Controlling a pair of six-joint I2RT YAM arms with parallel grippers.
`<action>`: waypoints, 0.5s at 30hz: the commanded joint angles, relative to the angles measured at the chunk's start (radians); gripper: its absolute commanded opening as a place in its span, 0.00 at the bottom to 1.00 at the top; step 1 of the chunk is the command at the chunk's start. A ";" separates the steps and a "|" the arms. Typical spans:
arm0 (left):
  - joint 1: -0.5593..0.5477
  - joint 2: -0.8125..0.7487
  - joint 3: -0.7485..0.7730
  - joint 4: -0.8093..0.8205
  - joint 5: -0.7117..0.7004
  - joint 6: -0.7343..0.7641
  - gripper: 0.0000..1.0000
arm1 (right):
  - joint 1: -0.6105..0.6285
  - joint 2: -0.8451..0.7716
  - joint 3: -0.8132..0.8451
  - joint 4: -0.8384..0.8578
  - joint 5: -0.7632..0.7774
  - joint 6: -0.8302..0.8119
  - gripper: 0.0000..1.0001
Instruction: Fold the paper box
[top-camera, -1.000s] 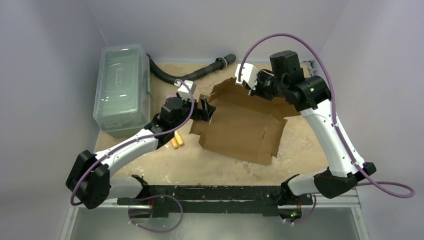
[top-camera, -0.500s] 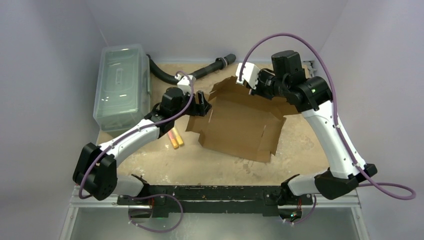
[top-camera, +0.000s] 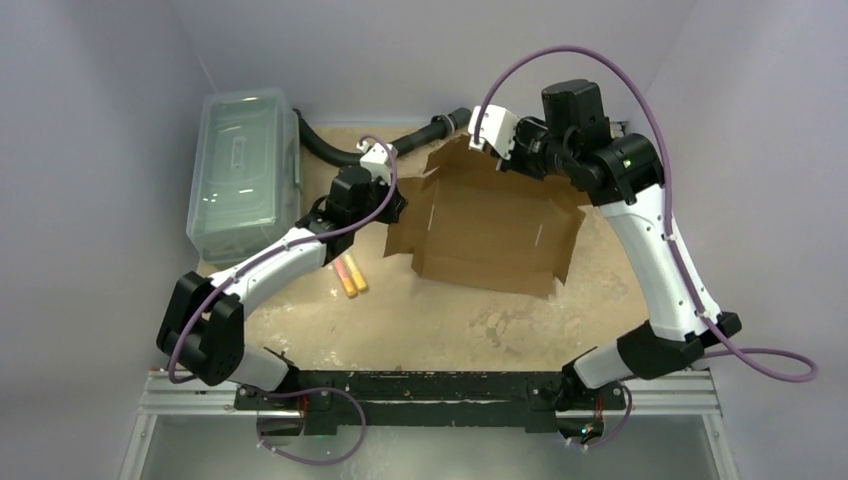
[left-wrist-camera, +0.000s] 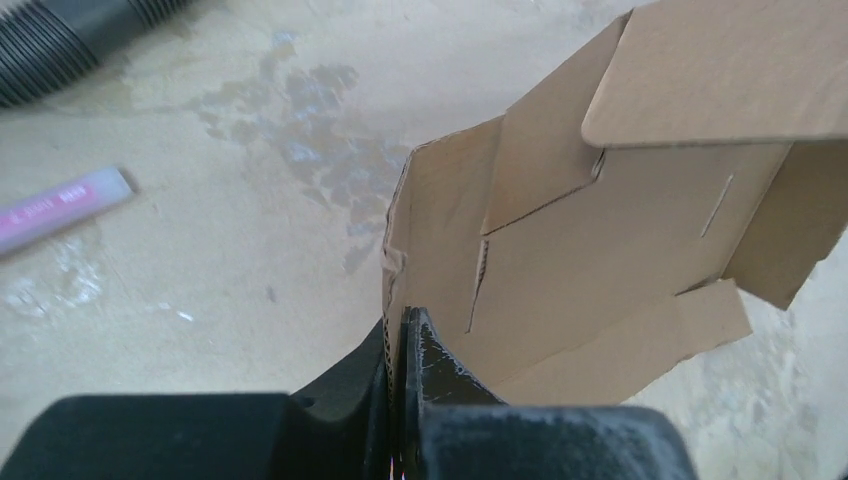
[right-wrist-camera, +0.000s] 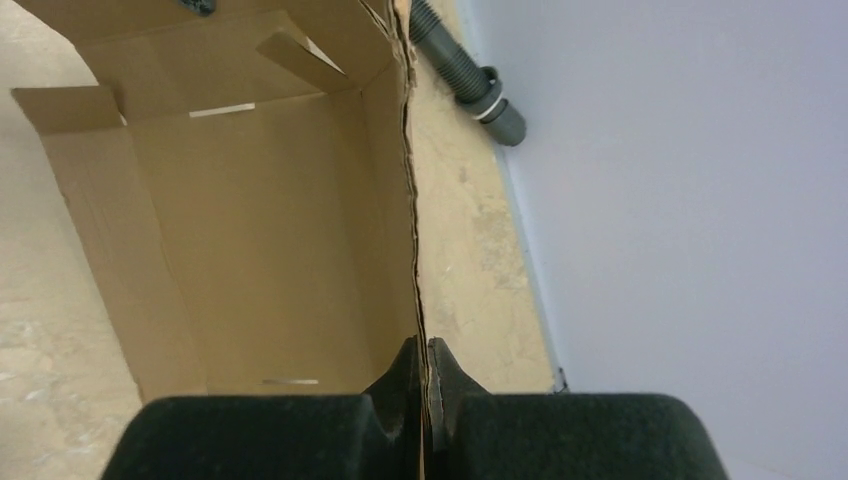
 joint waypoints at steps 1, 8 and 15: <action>0.004 0.035 0.062 0.154 -0.067 0.070 0.00 | 0.005 0.031 0.140 0.040 -0.024 -0.034 0.00; 0.003 0.103 0.021 0.546 -0.157 0.150 0.00 | 0.010 -0.039 0.029 0.143 -0.051 -0.085 0.00; 0.003 0.170 -0.086 0.750 -0.137 0.194 0.00 | 0.018 -0.123 -0.230 0.217 -0.117 -0.070 0.00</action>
